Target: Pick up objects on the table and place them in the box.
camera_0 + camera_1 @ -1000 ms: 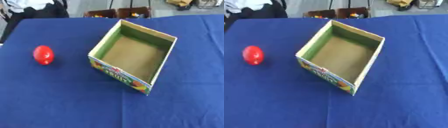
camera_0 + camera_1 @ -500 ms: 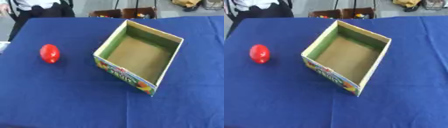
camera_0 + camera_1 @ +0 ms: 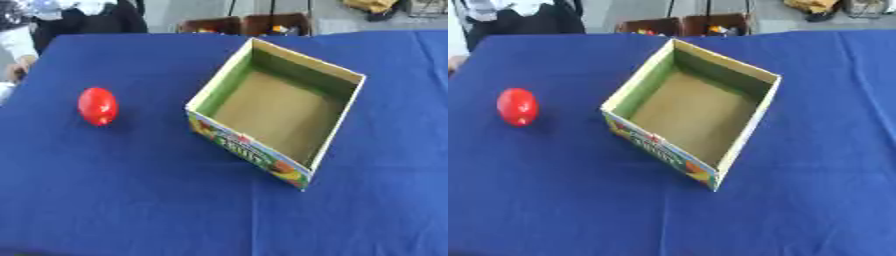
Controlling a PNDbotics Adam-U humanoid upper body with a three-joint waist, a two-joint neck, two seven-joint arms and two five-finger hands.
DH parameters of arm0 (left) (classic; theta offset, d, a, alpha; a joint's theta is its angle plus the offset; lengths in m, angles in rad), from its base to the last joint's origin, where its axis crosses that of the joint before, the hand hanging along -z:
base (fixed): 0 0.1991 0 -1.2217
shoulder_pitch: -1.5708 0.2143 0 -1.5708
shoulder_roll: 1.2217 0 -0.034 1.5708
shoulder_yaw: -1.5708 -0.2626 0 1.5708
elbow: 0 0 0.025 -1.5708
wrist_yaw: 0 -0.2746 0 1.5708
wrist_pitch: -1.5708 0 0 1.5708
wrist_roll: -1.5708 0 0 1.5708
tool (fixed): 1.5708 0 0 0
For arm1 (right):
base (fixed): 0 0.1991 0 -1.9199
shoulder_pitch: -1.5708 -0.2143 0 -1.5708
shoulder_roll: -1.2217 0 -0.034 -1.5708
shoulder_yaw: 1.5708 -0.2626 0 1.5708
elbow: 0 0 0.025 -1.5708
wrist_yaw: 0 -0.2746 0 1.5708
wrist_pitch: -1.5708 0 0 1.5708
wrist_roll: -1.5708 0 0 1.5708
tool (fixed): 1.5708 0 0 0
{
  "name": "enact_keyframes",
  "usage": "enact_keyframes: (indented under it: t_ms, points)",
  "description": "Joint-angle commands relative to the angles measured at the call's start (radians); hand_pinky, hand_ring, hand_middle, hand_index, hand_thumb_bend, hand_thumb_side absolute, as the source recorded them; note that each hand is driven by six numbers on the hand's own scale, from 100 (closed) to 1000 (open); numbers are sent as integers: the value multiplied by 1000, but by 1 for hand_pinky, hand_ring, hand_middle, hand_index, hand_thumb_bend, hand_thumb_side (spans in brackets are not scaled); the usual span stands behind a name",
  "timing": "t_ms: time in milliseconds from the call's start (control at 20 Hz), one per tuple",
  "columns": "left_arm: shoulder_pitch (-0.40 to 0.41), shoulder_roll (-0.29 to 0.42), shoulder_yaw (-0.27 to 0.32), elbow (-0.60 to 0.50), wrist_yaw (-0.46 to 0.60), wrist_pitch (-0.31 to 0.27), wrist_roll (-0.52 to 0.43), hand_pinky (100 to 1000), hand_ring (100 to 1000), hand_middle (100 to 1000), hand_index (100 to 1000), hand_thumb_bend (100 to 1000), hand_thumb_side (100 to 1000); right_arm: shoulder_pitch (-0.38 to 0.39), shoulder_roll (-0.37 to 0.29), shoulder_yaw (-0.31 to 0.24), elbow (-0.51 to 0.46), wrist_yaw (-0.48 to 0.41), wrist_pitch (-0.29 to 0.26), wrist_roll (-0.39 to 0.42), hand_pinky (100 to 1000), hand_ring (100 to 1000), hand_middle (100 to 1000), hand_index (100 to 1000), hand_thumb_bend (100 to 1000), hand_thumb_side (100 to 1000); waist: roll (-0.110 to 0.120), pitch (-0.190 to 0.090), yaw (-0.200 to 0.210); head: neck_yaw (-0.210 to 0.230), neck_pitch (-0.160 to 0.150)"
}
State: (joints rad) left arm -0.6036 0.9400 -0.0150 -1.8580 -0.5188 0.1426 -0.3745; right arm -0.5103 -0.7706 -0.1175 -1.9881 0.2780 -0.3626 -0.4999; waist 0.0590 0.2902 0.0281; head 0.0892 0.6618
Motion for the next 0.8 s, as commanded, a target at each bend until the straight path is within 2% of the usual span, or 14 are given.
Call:
enact_keyframes:
  t_ms: [50,150,250,400,550,800]
  points:
    - [-43,44,-25,80,-30,9,-114,807,936,940,1000,488,934,-16,-37,-3,-12,-8,0,8,709,793,790,844,100,1000,13,-32,-3,7,-10]
    - [-68,35,-50,130,-40,21,-178,801,932,945,1000,483,922,-16,-36,-1,-12,-9,1,11,709,793,790,844,100,1000,14,-31,-6,9,-13]
    - [-89,26,-73,176,-50,30,-230,802,934,954,1000,527,921,-17,-34,1,-12,-11,2,13,710,792,789,844,100,1000,15,-30,-9,13,-16]
    - [-121,6,-100,244,-65,35,-290,804,937,959,1000,640,919,-19,-32,4,-12,-13,3,18,710,791,789,844,100,1000,17,-29,-14,19,-21]
    - [-144,-9,-118,297,-83,37,-356,812,944,968,1000,732,866,-20,-32,7,-12,-14,3,22,710,790,788,844,100,1000,18,-27,-19,24,-25]
    - [-155,-19,-125,328,-99,50,-484,782,928,972,1000,726,751,-18,-31,7,-12,-16,5,24,712,789,788,844,100,1000,19,-27,-20,27,-27]
